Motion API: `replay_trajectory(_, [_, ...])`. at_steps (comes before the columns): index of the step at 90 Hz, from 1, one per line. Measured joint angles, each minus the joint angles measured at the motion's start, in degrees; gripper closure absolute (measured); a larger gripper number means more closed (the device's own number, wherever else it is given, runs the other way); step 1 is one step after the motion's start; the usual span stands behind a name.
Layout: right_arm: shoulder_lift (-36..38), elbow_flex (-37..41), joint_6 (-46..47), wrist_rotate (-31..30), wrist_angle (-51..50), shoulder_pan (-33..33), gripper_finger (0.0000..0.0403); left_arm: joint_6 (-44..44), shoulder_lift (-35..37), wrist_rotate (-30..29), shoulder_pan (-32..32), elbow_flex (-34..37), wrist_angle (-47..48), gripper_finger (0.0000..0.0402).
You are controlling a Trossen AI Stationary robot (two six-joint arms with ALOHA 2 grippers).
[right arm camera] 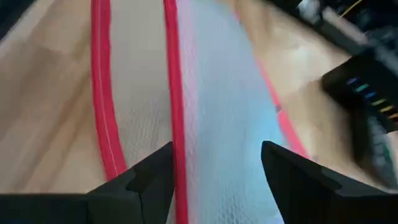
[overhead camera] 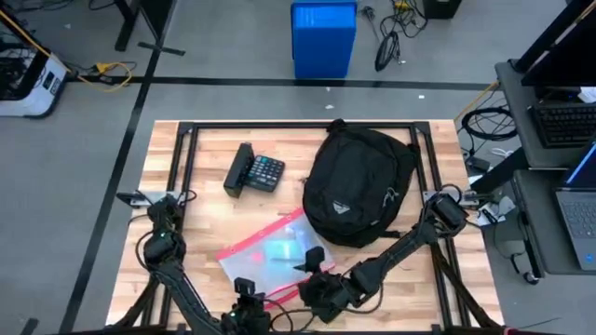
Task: Unpack backpack
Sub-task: Remove the black pen from the white zip bag
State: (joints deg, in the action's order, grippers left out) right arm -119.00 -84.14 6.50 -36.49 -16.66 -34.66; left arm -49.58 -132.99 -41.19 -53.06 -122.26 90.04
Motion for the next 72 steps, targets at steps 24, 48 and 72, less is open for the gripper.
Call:
replay_trajectory(24, [0.0,0.0,9.4,3.2,-6.8,1.0,0.0365,-1.7,0.0,-2.3,0.1,0.0,0.0,0.0401])
replay_trajectory(48, [1.4,0.0,13.7,3.5,-4.7,-2.9,0.0401,-5.6,0.0,-2.7,1.8,0.0,-0.1,0.0401])
replay_trajectory(72, [3.8,-4.2,18.1,3.5,-6.1,-8.2,0.0403,-5.6,0.0,-3.0,4.5,0.0,-0.1,0.0401])
